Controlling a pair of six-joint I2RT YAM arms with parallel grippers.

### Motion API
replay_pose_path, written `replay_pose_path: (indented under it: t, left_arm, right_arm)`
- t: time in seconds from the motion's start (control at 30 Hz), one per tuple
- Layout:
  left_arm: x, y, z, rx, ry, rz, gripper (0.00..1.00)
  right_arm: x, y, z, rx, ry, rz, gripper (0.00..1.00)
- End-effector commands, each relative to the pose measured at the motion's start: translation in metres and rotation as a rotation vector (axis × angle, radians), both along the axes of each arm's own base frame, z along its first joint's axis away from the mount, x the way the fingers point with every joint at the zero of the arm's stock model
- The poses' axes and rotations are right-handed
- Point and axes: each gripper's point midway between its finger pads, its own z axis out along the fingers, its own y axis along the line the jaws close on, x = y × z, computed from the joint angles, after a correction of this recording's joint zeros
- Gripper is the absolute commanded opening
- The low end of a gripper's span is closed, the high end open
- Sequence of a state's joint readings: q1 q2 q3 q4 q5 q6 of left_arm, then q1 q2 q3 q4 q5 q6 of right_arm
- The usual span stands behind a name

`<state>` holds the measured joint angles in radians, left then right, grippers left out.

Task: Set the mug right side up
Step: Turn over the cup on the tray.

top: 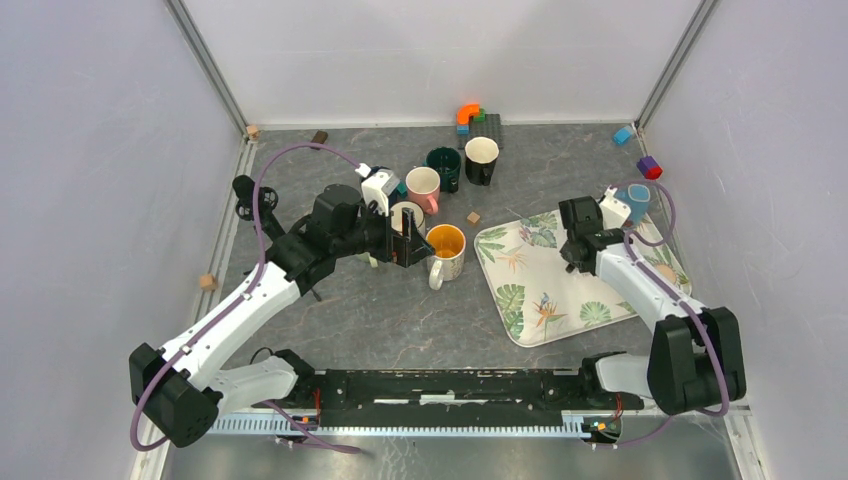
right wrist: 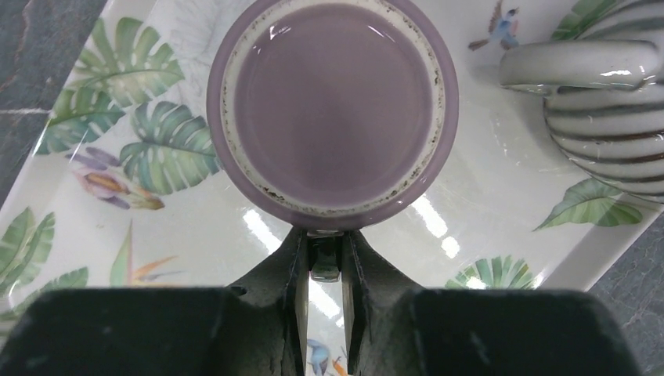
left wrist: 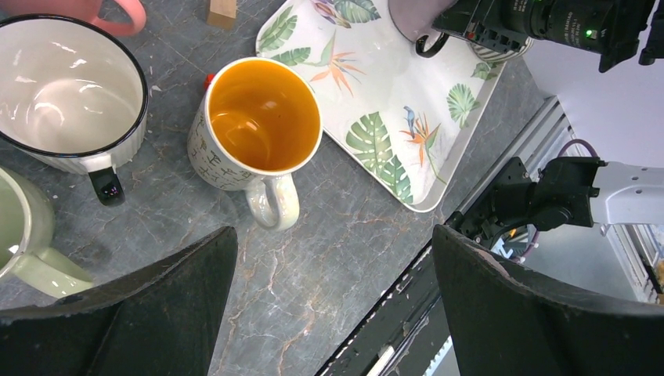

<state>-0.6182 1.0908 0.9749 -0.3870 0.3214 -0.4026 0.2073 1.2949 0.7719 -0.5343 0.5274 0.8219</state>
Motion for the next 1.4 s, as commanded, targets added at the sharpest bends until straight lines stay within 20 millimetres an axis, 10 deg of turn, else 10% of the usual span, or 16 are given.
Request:
replay_pose_path:
  t: [0.0, 0.83, 1.37]
  left_arm:
    - [0.001, -0.008, 0.009, -0.064, 0.007, -0.007, 1.0]
    - [0.016, -0.037, 0.042, -0.344, 0.143, 0.06, 1.0]
    - [0.05, -0.057, 0.09, -0.625, 0.172, 0.098, 1.0]
  right_arm:
    - [0.022, 0.013, 0.039, 0.052, -0.151, 0.085, 0.0]
    - [0.059, 0.168, 0.229, 0.581, -0.775, 0.711, 0.0]
    - [0.04, 0.232, 0.314, 0.97, -1.002, 0.924, 0.0]
